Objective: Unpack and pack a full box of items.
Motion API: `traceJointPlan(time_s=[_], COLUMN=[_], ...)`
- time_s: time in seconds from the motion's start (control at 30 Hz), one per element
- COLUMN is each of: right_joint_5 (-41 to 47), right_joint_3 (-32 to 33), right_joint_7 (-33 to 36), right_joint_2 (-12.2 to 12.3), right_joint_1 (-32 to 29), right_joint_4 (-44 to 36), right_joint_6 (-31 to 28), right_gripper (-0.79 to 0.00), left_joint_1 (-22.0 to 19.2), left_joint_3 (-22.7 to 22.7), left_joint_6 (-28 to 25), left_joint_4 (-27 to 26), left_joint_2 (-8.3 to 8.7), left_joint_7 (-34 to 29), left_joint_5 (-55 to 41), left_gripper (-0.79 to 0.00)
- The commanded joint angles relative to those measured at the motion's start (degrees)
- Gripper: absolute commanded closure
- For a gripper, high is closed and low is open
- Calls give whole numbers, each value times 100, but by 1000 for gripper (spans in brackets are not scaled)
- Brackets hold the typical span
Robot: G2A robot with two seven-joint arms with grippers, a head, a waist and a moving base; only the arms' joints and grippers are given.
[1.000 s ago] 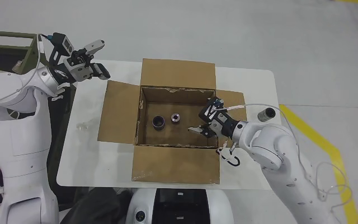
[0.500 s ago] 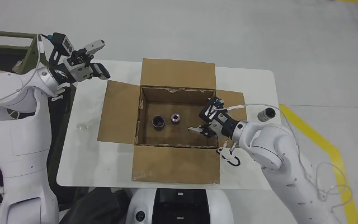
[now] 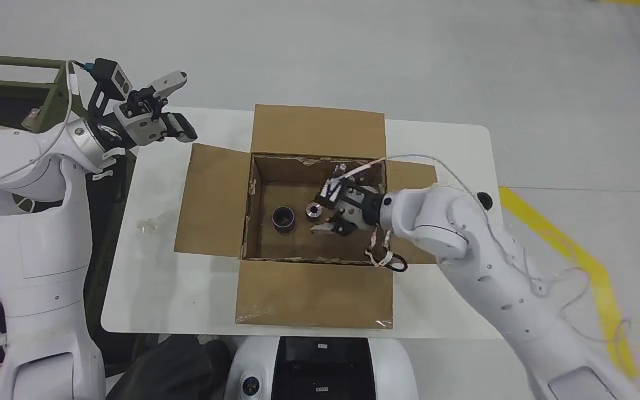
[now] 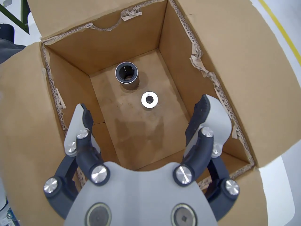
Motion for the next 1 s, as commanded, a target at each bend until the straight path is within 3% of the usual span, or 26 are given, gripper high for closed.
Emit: traceJointPlan(time_s=[0.0,0.27,0.4,0.67,0.97], right_joint_5=[76,159,136,-61,-234], right_joint_3=[-153,-630,-799,-1180,-1555], right_joint_7=[-23,70,210,186,30], right_joint_2=[-53,-219,-284,-461,-682], right_joint_1=[168,577,723,979,1238], right_joint_4=[234,864,1032,1489,2028], right_joint_6=[-7,-125,-105,130,137], right_gripper=[-785,-785,-742,-785,-751], left_joint_1=[0,0,0,0,0], left_joint_3=[0,0,0,0,0], left_joint_6=[0,0,0,0,0], left_joint_4=[0,0,0,0,0], left_joint_2=[0,0,0,0,0], left_joint_7=[0,0,0,0,0], left_joint_5=[0,0,0,0,0], left_gripper=[-785,-785,-785,-785,-785])
